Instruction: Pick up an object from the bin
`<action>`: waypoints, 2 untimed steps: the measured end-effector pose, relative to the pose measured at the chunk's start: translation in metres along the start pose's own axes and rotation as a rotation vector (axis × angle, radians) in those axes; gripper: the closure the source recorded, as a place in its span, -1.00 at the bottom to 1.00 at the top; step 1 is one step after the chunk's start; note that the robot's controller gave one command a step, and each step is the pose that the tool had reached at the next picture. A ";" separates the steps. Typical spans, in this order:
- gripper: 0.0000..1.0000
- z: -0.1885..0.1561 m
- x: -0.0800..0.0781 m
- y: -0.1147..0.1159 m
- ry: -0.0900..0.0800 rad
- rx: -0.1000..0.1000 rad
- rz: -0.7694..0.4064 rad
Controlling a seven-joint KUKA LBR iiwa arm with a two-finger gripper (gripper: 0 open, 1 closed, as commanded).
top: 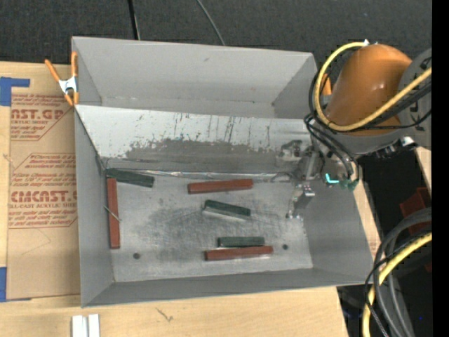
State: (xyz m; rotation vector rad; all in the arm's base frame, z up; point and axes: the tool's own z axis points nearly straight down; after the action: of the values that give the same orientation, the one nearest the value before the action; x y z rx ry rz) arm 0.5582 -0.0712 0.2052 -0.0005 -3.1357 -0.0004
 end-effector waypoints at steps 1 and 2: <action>-1.00 -0.005 -0.002 0.000 -0.008 0.001 -0.001; -1.00 0.064 -0.007 0.026 -0.013 0.002 -0.047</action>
Offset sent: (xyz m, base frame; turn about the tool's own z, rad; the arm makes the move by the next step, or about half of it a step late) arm 0.0089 0.0515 -0.1305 -0.0915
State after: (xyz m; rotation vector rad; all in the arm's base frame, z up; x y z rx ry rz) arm 0.5648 -0.0449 0.1417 0.0739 -3.1476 0.0018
